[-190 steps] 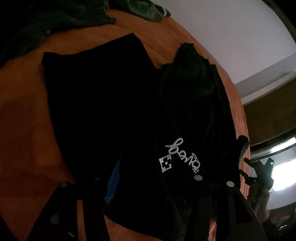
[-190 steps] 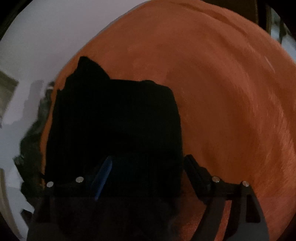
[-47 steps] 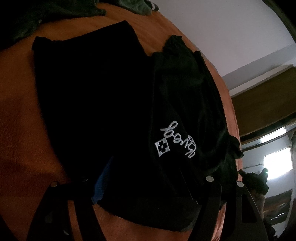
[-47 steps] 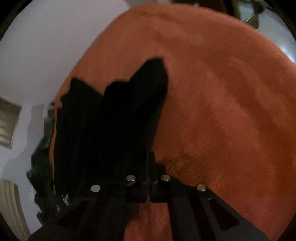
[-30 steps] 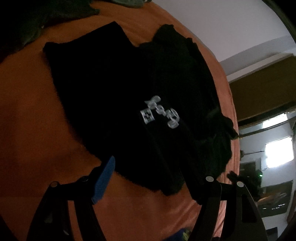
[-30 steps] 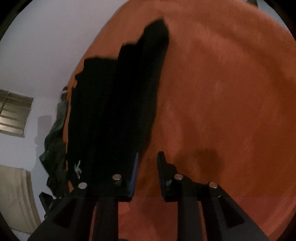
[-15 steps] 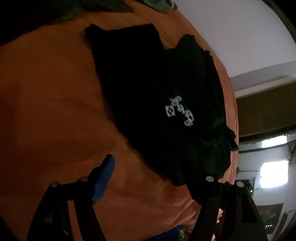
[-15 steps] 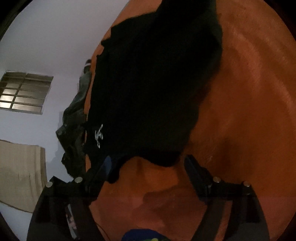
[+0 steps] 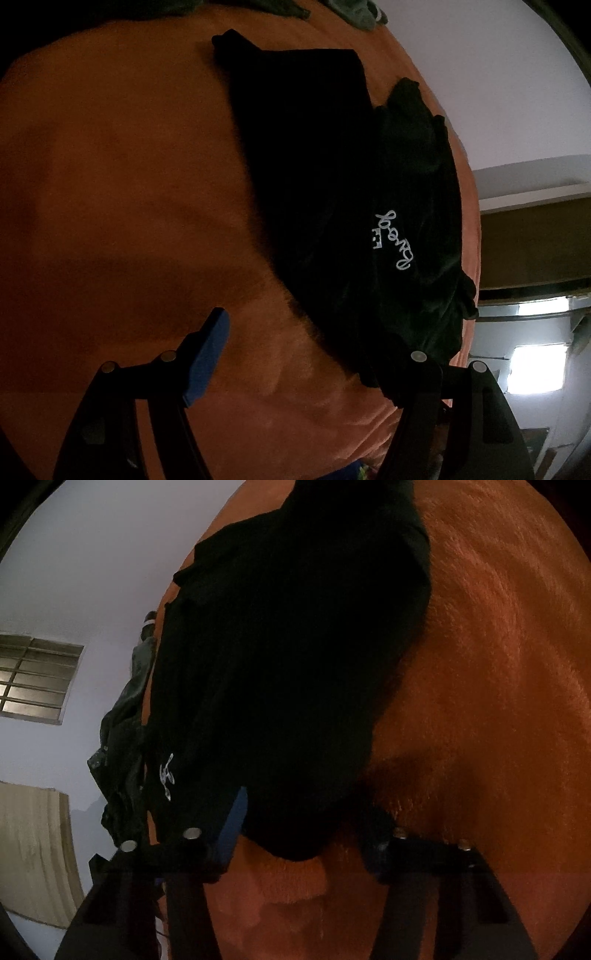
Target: Fold clothes
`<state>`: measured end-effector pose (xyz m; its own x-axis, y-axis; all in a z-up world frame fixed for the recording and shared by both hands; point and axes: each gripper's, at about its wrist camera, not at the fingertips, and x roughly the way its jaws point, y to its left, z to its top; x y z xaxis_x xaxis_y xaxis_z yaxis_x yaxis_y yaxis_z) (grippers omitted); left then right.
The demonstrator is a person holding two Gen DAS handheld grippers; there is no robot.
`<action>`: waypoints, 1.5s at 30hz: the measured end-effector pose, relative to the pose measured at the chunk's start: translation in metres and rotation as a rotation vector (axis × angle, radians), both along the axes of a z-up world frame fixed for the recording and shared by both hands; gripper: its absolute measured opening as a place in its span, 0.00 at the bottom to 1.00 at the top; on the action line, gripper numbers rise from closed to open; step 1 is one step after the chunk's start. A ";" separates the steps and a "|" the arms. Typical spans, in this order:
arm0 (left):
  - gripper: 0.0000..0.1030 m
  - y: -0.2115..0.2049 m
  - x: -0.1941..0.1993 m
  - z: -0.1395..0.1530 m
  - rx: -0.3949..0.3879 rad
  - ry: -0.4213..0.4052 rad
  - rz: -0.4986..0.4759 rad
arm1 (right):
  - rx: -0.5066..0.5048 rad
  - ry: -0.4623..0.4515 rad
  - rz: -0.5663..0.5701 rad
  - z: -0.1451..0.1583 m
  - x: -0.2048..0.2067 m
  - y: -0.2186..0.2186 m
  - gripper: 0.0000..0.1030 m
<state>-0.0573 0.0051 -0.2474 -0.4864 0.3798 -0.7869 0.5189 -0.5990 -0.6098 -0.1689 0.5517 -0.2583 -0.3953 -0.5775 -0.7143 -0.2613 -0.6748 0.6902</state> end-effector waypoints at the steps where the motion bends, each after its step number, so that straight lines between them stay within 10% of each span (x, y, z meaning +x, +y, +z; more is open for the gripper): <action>1: 0.71 0.000 0.000 0.000 0.002 -0.001 0.000 | 0.006 0.000 0.007 0.000 0.000 0.000 0.35; 8: 0.71 -0.001 0.001 0.000 0.008 0.000 0.005 | -0.043 -0.007 0.005 -0.007 0.009 0.007 0.33; 12: 0.71 0.003 -0.001 0.000 0.002 -0.002 -0.002 | 0.034 0.025 0.008 -0.001 0.013 0.002 0.07; 24: 0.71 -0.006 -0.001 -0.004 0.008 -0.015 0.009 | 0.059 0.066 -0.075 0.026 0.054 0.041 0.05; 29: 0.71 -0.008 0.001 -0.002 -0.005 -0.017 0.006 | 0.083 -0.006 -0.056 0.005 0.054 0.033 0.21; 31: 0.71 -0.016 0.004 -0.001 -0.003 -0.017 0.031 | 0.120 0.008 -0.026 0.021 0.055 0.033 0.57; 37: 0.71 -0.043 0.008 0.009 -0.015 -0.012 0.090 | 0.161 0.178 -0.056 0.087 0.072 0.031 0.58; 45: 0.71 -0.054 -0.013 0.014 -0.005 -0.004 0.081 | 0.254 0.323 0.543 0.096 0.045 -0.123 0.58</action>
